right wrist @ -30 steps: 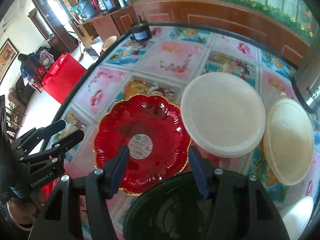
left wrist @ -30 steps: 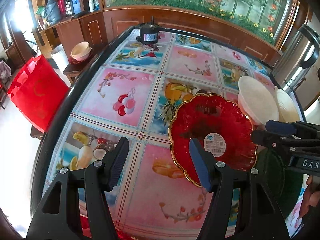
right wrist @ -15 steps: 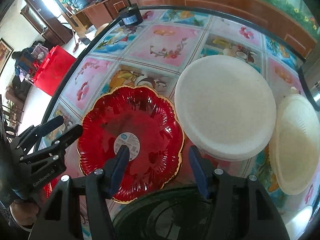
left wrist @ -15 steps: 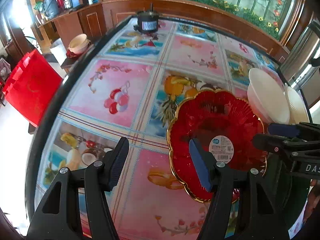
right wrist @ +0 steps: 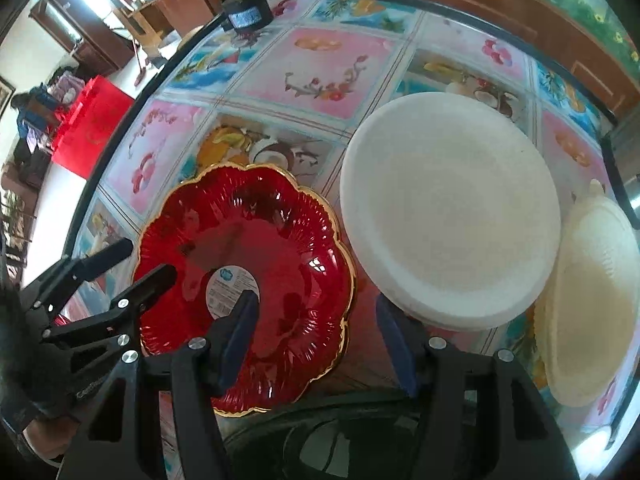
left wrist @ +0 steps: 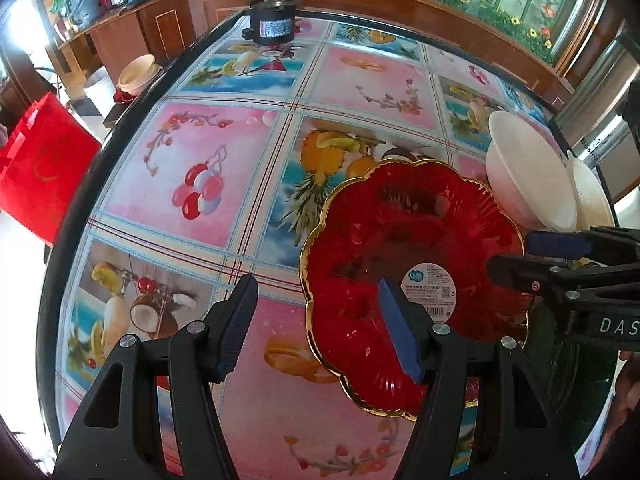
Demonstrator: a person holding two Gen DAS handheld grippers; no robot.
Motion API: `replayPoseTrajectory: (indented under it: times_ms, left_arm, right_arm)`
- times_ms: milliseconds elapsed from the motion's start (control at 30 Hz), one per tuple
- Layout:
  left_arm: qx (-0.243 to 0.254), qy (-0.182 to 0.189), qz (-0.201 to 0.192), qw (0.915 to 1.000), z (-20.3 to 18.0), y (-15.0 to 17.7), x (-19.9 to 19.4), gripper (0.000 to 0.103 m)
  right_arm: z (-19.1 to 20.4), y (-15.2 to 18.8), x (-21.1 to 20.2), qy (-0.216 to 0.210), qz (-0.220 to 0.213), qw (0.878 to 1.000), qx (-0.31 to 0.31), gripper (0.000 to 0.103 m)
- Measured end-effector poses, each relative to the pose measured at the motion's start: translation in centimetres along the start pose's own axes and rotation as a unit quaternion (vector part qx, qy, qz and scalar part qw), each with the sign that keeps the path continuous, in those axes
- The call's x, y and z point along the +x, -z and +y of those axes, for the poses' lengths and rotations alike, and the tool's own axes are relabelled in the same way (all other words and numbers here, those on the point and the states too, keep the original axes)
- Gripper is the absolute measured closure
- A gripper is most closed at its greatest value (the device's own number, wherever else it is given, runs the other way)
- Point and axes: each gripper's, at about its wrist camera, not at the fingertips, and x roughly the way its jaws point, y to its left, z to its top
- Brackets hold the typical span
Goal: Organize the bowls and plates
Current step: 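Close both grippers on the rim of the labelled red plate, then carry the labelled red plate with both grippers onto the large red plate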
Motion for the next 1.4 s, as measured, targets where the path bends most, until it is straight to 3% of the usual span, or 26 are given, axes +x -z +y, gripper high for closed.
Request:
replayPoseTrajectory:
  times_ms: [300, 400, 533, 1033, 1400]
  left_arm:
    - [0.008, 0.010, 0.018, 0.9998, -0.2, 0.0, 1.4, 0.040]
    - [0.014, 0.002, 0.016, 0.9998, -0.4, 0.1, 1.4, 0.068]
    - [0.005, 0.010, 0.014, 0.9998, 0.5, 0.1, 1.2, 0.079]
    - [-0.025, 0.009, -0.016, 0.9995, 3.6, 0.5, -2.5, 0.082]
    - [-0.029, 0.006, 0.003, 0.9996, 4.7, 1.4, -0.8, 0.082]
  right_arm:
    - [0.0, 0.0, 0.5, 0.002, -0.004, 1.000, -0.007, 0.068]
    - [-0.1, 0.0, 0.5, -0.002, -0.003, 1.000, -0.008, 0.074]
    - [0.2, 0.2, 0.5, 0.004, -0.004, 1.000, -0.010, 0.074]
    - [2.9, 0.8, -1.6, -0.024, -0.046, 0.999, -0.001, 0.074]
    - [4.2, 0.4, 1.0, -0.014, -0.019, 1.000, -0.001, 0.074]
